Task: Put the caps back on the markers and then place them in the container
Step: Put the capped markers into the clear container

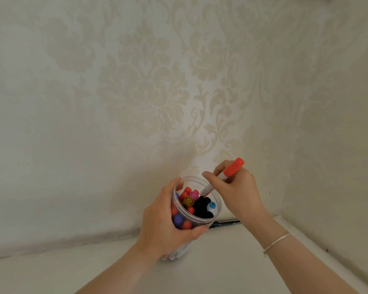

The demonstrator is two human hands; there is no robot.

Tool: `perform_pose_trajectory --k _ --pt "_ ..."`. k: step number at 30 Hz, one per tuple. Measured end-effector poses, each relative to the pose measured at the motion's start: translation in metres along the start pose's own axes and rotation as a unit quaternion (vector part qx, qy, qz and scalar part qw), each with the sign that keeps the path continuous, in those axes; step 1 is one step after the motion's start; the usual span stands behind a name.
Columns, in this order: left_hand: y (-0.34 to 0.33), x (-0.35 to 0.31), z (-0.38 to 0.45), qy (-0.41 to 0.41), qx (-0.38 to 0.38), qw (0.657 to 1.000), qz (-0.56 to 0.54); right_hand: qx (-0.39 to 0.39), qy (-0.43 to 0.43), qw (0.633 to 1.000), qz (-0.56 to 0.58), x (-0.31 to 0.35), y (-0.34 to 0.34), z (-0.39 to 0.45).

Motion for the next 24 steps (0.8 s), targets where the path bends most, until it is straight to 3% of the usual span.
perform_pose_trajectory --k 5,12,17,24 --pt "-0.004 -0.004 0.002 -0.018 0.023 1.000 -0.009 0.029 -0.002 0.997 0.068 0.008 0.007 -0.001" --pt "-0.003 -0.004 0.004 -0.022 0.014 0.999 -0.031 0.193 -0.033 0.957 0.216 0.021 0.004 -0.006" --pt "-0.002 -0.004 0.004 -0.029 0.026 0.999 -0.034 0.198 -0.014 0.975 0.098 0.016 -0.003 0.000" --pt "-0.005 -0.006 0.006 -0.041 0.044 0.998 -0.019 0.140 0.029 0.988 -0.057 0.017 -0.005 -0.003"
Point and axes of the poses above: each hand's wrist, its own z-axis towards the middle knuckle, its own y-axis out of the back of the hand, x = y × z, the point moved 2 cm from there along z, towards the middle knuckle, and after that the axes turned 10 degrees about -y, right-handed, at the moved point
